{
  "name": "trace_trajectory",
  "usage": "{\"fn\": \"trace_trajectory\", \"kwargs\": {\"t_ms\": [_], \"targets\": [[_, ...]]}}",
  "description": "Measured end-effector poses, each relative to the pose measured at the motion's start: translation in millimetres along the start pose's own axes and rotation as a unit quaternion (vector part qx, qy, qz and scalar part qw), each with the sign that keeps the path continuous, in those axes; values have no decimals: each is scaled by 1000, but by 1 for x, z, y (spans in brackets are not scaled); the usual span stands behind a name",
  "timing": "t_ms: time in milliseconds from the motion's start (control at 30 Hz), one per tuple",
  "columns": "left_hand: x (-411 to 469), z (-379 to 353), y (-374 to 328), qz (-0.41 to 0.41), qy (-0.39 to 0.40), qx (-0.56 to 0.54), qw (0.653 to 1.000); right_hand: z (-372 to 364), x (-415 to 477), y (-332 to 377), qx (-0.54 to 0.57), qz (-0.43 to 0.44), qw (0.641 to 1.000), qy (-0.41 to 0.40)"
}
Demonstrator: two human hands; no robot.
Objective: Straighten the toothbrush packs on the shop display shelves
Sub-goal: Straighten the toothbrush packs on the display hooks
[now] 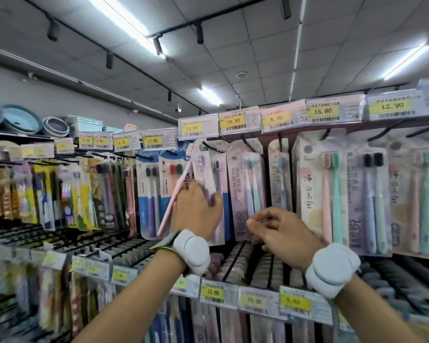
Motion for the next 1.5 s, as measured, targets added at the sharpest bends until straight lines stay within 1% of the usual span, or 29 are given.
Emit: {"fn": "trace_trajectory", "kwargs": {"t_ms": [100, 167, 267, 333, 433, 500, 600, 700, 833, 967, 1200, 1400, 1500], "targets": [[-18, 0, 6, -6, 11, -42, 999, -1, -5, -2, -11, 10, 1000, -16], [-32, 0, 9, -1, 41, -77, 996, -2, -9, -5, -27, 19, 999, -15], [-48, -4, 8, -2, 87, -120, 989, -2, -18, -5, -52, 30, 998, 23], [-52, -7, 4, 3, 97, -143, 985, -4, -24, -3, -53, 43, 996, 54], [-50, -9, -5, 13, 100, -179, 979, -3, -30, -1, -49, 70, 994, 68], [-48, -12, -13, 13, 116, -198, 973, 0, -33, 3, -41, 89, 993, 65], [-46, -18, -25, -4, 141, -221, 965, 6, -37, 5, -40, 115, 992, 23], [-44, -20, -34, -24, 141, -226, 964, 14, -37, 1, -41, 117, 992, -23], [-35, -24, -47, -37, 161, -240, 956, 22, -37, -5, -77, 105, 990, -60], [-24, -27, -65, -63, 142, -242, 958, 34, -35, -2, -100, 101, 984, -107], [-15, -30, -77, -81, 153, -246, 954, 44, -21, -3, -102, 79, 981, -143], [-10, -33, -84, -99, 159, -223, 957, 44, -16, -3, -95, 33, 981, -164], [-11, -36, -83, -98, 160, -217, 958, 43, -19, -4, -112, 9, 980, -166]]}}
Point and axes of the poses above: each hand's wrist, its own x-axis towards the middle knuckle, its own z-axis out of the back of the hand, y = z × x, the point moved 5 cm from there along x, towards the middle knuckle, and after that the axes turned 7 degrees about -y, right-handed, at the moved point
